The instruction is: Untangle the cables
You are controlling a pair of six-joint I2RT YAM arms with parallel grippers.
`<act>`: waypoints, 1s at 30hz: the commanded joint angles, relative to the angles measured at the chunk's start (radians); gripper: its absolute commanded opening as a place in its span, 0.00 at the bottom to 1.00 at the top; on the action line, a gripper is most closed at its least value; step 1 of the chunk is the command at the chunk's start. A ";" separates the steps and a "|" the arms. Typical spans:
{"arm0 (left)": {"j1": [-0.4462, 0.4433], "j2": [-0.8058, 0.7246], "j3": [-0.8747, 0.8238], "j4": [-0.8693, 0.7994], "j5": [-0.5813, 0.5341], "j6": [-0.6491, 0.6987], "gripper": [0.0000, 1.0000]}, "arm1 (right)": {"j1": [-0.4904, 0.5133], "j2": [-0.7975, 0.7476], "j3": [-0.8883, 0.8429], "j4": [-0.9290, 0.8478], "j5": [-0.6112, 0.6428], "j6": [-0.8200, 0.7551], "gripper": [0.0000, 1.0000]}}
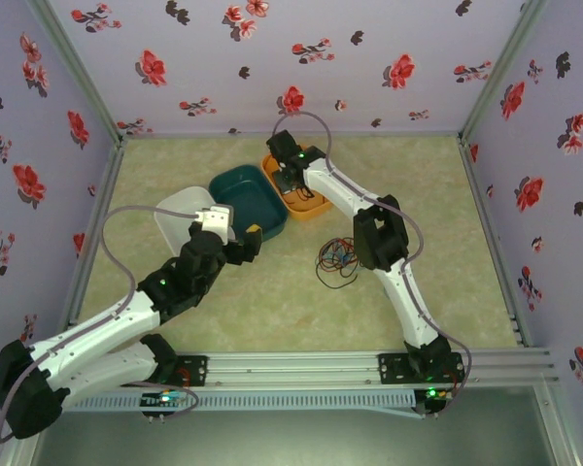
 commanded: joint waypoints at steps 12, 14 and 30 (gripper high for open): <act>0.012 0.011 0.006 -0.003 -0.020 -0.036 1.00 | 0.008 -0.184 -0.142 -0.009 -0.049 0.073 0.33; 0.013 0.011 0.008 -0.004 -0.020 -0.038 1.00 | 0.008 -0.234 -0.189 0.009 -0.062 0.086 0.37; 0.012 0.064 0.045 0.021 0.060 -0.042 1.00 | 0.005 -0.706 -0.691 0.127 0.086 0.239 0.45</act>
